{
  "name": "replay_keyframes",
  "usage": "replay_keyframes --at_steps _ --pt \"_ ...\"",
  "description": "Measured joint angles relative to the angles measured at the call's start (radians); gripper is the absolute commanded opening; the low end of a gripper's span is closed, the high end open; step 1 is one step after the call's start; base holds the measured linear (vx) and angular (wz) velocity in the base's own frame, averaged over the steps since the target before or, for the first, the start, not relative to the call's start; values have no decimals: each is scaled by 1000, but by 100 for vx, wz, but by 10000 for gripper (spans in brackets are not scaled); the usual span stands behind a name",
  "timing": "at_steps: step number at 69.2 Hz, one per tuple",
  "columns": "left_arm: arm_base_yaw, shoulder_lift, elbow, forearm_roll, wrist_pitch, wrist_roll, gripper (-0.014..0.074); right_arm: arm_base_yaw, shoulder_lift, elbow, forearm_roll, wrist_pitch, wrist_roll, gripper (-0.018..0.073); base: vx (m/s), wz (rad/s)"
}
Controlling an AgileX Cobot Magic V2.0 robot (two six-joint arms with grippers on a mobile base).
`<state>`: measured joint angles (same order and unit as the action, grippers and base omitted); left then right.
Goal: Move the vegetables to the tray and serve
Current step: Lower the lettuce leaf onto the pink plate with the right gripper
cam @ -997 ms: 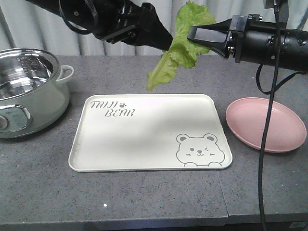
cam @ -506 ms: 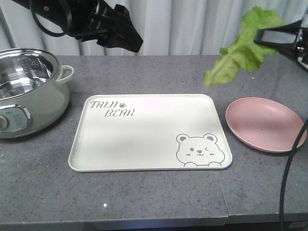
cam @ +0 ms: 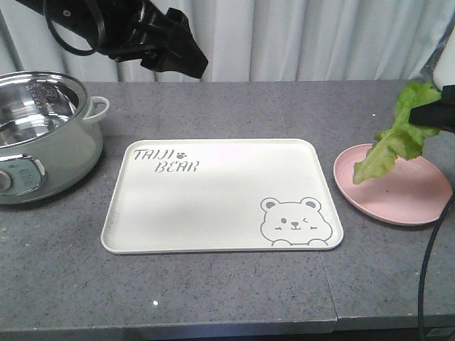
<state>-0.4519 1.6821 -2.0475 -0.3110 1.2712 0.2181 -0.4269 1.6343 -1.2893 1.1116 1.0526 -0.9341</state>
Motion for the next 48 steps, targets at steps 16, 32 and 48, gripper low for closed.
replay_keyframes --at_steps 16,32,48 --pt "0 0 0 0 0 0 514 0 131 0 -2 -13 -41 6 0 0" --pt "0 0 0 0 0 0 514 0 195 -1 -7 -36 -44 130 0 0" --pt "0 0 0 0 0 0 514 0 197 -61 -82 -49 -6 365 0 0"
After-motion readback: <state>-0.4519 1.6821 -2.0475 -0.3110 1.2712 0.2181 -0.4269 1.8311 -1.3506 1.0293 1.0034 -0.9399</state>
